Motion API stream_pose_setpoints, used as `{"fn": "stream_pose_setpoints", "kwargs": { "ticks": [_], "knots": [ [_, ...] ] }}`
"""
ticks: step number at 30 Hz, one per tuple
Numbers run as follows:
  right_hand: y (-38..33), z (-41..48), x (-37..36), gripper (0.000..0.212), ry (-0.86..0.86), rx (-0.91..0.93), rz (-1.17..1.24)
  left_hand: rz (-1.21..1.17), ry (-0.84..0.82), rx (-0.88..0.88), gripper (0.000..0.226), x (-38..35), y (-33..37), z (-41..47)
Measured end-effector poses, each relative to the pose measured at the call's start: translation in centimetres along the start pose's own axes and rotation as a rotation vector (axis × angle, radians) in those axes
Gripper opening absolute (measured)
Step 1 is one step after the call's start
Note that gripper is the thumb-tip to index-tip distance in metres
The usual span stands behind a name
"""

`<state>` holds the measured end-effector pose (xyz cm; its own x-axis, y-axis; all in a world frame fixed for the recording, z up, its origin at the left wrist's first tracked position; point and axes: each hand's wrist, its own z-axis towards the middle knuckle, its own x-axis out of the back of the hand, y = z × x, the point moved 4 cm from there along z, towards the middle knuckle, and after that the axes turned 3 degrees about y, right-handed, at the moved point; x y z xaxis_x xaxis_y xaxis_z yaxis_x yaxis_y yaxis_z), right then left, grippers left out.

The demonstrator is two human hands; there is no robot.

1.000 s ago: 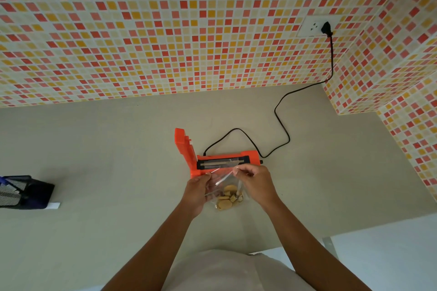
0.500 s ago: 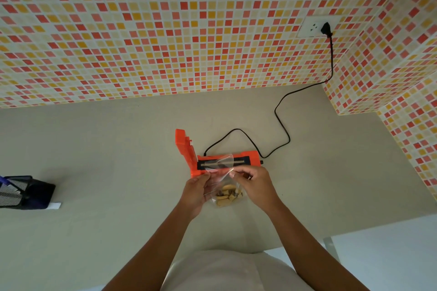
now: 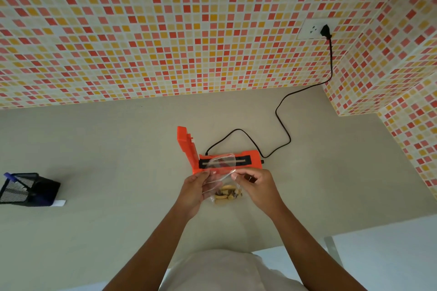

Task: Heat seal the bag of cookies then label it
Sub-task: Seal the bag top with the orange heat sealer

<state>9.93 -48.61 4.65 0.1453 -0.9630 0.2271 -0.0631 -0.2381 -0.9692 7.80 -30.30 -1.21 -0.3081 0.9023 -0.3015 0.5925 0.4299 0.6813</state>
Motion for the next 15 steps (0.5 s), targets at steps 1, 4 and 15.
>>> {"fn": "stream_pose_setpoints", "kwargs": {
  "ticks": [1,4,15],
  "knots": [
    [-0.1,-0.1,0.1,0.013,0.001,0.002,0.003,0.0,-0.001,-0.005,0.028,-0.1,0.1,-0.1],
    [-0.2,-0.4,0.5,0.013,0.014,0.014,0.015,0.005,0.0,-0.023,0.026,-0.2,0.4,-0.6],
    [2.4,-2.5,0.6,0.003,0.11,-0.118,0.089,0.108,0.009,-0.146,0.022,0.6,0.7,-3.7]
  ]
}}
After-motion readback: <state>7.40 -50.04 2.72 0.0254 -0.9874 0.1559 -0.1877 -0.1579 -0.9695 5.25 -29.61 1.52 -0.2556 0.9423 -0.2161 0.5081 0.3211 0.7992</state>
